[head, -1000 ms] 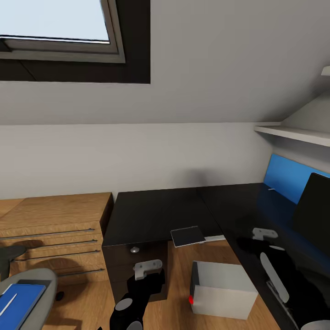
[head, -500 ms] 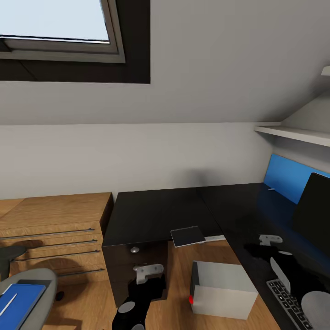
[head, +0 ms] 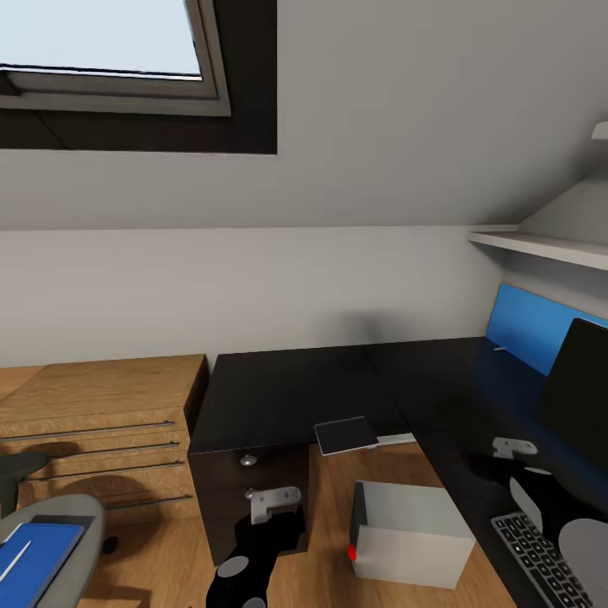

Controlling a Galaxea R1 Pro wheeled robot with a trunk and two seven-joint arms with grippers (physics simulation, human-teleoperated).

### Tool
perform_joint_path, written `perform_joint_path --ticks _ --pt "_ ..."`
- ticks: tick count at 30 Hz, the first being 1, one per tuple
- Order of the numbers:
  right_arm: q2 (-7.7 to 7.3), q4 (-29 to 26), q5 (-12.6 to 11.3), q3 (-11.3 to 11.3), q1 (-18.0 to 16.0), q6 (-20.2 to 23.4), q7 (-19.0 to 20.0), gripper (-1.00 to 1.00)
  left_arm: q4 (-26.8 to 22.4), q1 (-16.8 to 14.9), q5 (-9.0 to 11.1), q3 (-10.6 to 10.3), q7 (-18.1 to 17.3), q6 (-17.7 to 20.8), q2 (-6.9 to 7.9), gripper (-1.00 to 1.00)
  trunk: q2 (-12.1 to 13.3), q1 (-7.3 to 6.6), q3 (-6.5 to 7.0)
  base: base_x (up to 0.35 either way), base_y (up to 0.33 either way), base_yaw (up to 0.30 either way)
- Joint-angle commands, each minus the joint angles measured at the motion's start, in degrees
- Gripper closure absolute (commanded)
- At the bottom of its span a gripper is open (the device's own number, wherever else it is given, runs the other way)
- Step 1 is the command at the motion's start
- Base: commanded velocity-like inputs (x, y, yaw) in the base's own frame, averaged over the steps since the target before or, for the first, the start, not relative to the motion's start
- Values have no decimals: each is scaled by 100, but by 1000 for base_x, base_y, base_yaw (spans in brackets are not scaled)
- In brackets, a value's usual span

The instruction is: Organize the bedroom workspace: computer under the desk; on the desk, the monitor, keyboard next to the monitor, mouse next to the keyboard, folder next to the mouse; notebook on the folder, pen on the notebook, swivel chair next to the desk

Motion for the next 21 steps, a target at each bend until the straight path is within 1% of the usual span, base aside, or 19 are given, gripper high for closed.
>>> perform_joint_path --ticks 1,4,8,11,12,14,16,17,21 --pt "-25 55 -71 12 -34 17 8 100 -12 -8 23 -10 41 19 6 -100 -7 1 -9 0 -17 0" --pt "-100 308 -71 15 -74 1 -15 100 -28 -9 24 16 34 20 15 -100 -7 1 -9 0 -99 0" --pt "-129 504 -65 23 -87 -15 -23 100 -58 -10 25 39 28 28 20 -100 -7 1 -9 0 -56 0" --pt "-128 514 -63 26 -89 -17 -21 100 -153 -9 43 61 33 29 29 -100 -7 1 -9 0 -5 0" --pt "-124 514 -63 28 -89 -35 -19 100 -170 -10 54 90 36 29 31 -100 -7 1 -9 0 -2 0" --pt "-116 508 -63 30 -89 -118 -17 100 -188 -8 69 220 38 29 29 -100 -7 1 -9 0 -1 0" --pt "-107 505 -63 36 -89 -219 -12 100 -231 -10 88 422 39 29 18 -100 -7 1 -9 0 0 0" --pt "-104 505 -63 41 -89 -247 -10 100 -265 -9 94 481 39 29 15 -100 -7 1 -9 0 0 0" --pt "-96 496 -63 45 -89 -294 -13 100 -345 -8 102 572 39 29 11 -100 -7 1 -9 0 0 0"
